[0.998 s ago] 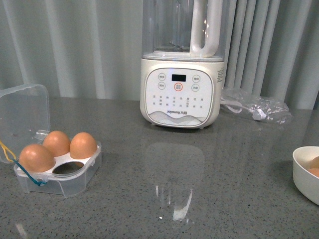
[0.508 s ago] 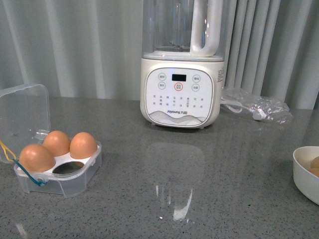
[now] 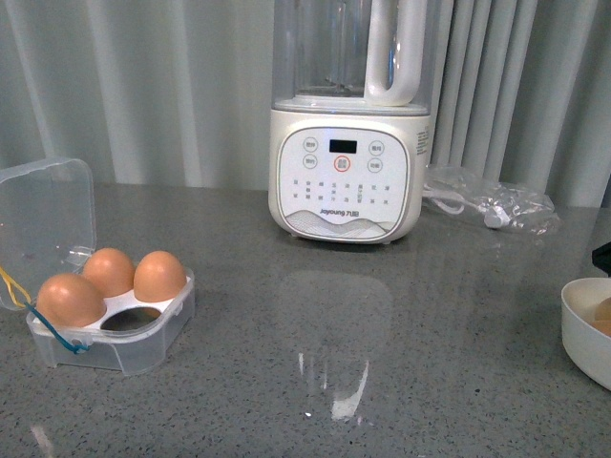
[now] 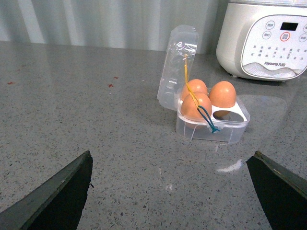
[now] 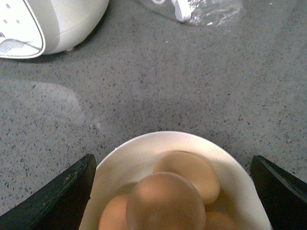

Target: Put egg into box

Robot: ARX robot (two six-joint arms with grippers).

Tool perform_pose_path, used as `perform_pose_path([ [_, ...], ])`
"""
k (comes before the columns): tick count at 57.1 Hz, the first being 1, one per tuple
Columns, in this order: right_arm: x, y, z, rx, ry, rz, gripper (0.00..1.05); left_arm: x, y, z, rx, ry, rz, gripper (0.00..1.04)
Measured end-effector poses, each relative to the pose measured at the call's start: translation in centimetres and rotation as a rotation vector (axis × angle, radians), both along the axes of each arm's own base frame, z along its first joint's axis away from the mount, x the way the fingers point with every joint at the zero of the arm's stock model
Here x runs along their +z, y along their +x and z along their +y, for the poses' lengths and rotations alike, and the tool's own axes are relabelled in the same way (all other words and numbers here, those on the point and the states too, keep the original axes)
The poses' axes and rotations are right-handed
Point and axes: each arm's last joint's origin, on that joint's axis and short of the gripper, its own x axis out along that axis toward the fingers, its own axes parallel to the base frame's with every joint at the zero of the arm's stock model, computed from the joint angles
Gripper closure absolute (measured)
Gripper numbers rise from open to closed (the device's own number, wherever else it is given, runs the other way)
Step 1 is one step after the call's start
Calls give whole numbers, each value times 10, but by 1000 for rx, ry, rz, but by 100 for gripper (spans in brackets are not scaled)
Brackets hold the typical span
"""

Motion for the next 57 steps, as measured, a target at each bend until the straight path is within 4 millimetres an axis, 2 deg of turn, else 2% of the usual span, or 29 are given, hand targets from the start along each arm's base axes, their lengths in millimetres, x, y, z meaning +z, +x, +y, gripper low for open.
perform_pose_path([
  [10,-14,-2,0,22,-8,40,7,0,0,0,0,0,0,7],
  [23,-18,-4,-1,32,-17,42,8,0,0,0,0,0,0,7],
  [45,-12,-5,1,48,-46,1,61,0,0,0,0,0,0,7],
  [57,-7,-7,2,60,-58,-18,62,0,0,0,0,0,0,7],
])
